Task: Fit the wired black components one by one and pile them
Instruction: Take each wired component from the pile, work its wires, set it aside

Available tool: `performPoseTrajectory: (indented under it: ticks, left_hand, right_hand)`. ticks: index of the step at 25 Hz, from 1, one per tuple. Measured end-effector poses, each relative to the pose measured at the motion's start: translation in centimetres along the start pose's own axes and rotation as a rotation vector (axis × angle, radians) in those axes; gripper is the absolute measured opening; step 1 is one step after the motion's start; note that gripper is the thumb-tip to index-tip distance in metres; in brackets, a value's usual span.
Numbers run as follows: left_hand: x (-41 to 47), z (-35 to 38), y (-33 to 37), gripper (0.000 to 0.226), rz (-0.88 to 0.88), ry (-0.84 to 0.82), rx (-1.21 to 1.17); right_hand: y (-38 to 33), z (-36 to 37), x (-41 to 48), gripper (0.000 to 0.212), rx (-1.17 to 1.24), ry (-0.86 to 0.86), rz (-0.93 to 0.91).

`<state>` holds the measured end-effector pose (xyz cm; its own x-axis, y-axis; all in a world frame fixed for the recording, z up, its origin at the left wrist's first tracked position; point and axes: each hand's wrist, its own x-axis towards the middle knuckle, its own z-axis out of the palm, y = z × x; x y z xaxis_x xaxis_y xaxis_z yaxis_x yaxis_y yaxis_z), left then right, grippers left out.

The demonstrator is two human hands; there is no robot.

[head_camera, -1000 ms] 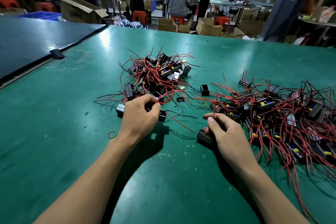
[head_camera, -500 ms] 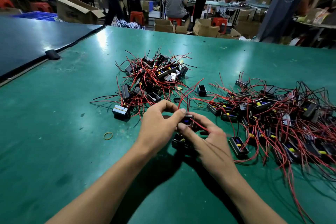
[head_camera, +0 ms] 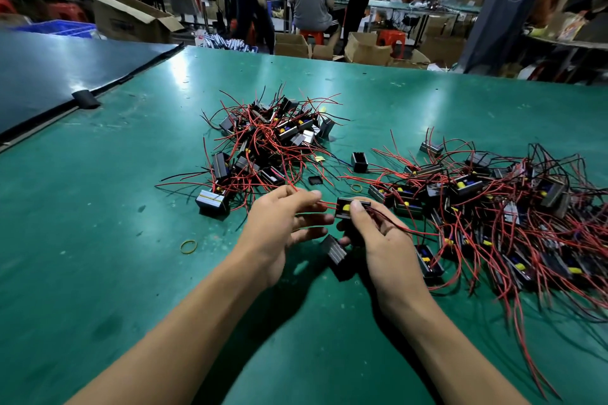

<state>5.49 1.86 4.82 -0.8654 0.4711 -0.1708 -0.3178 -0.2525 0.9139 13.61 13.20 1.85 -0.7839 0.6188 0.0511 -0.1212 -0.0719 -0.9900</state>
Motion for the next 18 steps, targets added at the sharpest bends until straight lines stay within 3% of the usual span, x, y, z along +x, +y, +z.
performPoseTrajectory:
  ticks: [3,7,10,12,15,16,18]
  left_hand:
    - [-0.1,-0.1,0.4,0.01,-0.169,-0.053,-0.124]
    - [0.4,-0.8,0.7,0.017,-0.384,0.025,-0.229]
    - [0.6,-0.9,0.3,0.012,-0.395,0.068,-0.127]
    - [0.8,-1.2,0.0,0.021,-0.229,0.127,0.24]
    - [1.0,-2.5,0.4,0.047,0.129,0.307,1.023]
    - [0.8,-2.7,0.8,0.05,0.255,0.351,1.098]
    - [0.2,-2.4,1.4,0.04,0.621,0.367,1.007]
  right_hand:
    - [-0.3,-0.2,0.3,0.02,0.094,0.021,0.106]
    - [-0.4,-0.3,0.3,0.024,0.119,-0.021,0.134]
    - [-0.5,-0.3,0.0,0.024,0.116,-0.057,0.129]
    - [-0.5,-0.4,0.0,0.02,0.06,-0.071,0.088]
    - [-0.6,-0.7,-0.2,0.013,-0.052,-0.107,-0.008]
    - [-0.7,-0.8,-0.2,0.013,-0.105,-0.109,-0.036]
    - [-0.8,-0.8,-0.3,0.015,-0.229,-0.099,-0.097]
